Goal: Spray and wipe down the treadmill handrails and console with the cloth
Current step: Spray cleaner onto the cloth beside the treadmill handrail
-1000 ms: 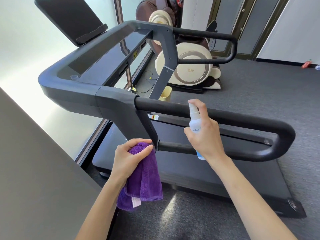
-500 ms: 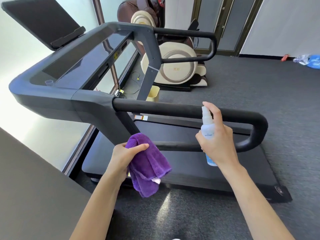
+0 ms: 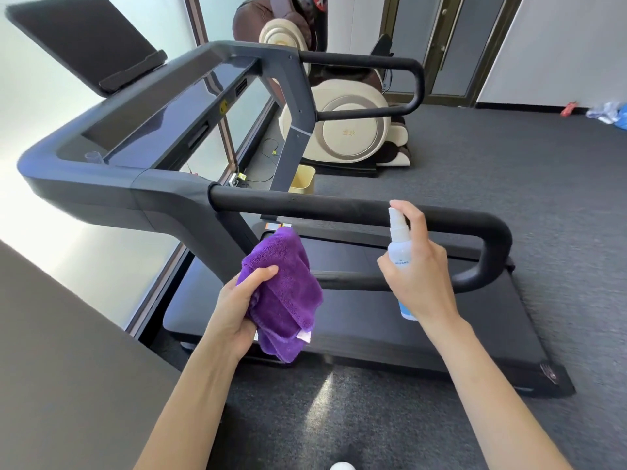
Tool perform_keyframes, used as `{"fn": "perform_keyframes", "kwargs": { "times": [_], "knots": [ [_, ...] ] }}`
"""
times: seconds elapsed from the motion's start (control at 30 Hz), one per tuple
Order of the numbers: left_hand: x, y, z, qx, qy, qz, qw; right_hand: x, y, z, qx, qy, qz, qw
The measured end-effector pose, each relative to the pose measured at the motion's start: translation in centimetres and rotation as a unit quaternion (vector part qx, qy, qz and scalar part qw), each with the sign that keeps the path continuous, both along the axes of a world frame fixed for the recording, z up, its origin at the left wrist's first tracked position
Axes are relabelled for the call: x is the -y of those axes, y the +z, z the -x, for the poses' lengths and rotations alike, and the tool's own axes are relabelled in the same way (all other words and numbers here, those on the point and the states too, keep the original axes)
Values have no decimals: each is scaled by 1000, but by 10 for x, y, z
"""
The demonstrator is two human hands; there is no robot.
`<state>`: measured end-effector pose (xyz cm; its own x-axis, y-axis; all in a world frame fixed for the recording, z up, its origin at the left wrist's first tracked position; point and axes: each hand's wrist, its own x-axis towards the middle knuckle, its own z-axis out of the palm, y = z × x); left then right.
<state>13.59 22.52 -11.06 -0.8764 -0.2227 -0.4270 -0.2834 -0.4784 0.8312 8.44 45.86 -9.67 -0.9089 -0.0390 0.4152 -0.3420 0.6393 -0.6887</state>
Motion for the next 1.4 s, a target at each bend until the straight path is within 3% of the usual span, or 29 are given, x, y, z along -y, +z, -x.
{"fn": "perform_keyframes", "kwargs": {
  "times": [0.2, 0.43, 0.63, 0.8, 1.13, 1.4],
  "knots": [
    [-8, 5, -1, -67, 10, 37, 997, -20, -4, -3, 16, -12, 10, 1000],
    [-26, 11, 3, -80, -4, 66, 995, -44, -8, 0, 44, -52, 12, 998],
    [-38, 7, 3, -76, -7, 69, 995, -57, -5, -1, -32, -95, 60, 993],
    [-44, 3, -3, -74, 4, 67, 995, -65, 1, -7, 37, -61, 48, 996],
    [-43, -6, -18, -52, 52, 101, 992, -71, -14, -23, 64, -31, 68, 995],
    [-37, -9, -30, -37, 102, 87, 990, -38, -28, -15, 23, 60, 31, 997]
  ]
}}
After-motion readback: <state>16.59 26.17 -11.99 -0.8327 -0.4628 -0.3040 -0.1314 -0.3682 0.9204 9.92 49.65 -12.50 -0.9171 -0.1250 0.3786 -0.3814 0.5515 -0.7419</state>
